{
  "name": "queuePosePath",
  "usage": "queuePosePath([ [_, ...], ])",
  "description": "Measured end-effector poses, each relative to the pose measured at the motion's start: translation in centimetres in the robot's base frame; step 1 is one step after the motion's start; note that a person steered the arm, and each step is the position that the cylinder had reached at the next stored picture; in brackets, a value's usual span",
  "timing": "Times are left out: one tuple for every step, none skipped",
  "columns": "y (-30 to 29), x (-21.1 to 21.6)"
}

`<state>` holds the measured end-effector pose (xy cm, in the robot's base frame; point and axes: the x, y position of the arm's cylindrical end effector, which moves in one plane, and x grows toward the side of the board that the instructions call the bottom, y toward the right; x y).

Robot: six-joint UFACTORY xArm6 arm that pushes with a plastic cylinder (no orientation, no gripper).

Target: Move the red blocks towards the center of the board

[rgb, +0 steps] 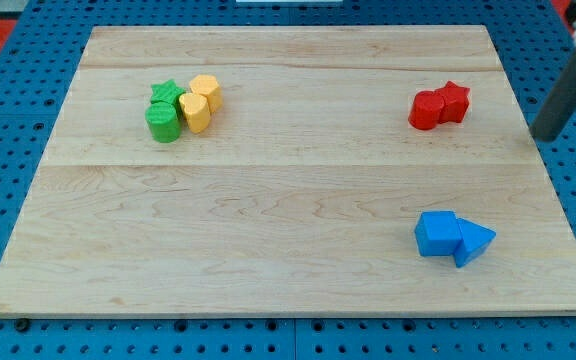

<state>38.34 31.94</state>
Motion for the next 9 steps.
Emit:
queuePosePath([
  [0.1, -4.6],
  [-2.6, -6.1],
  [-6.5, -5.3],
  [-10.9, -3.6],
  [-14.6, -2.2],
  [-16.5, -0.6],
  [-16.0, -0.4],
  [-15.3, -0.5],
  [-14.9, -0.5],
])
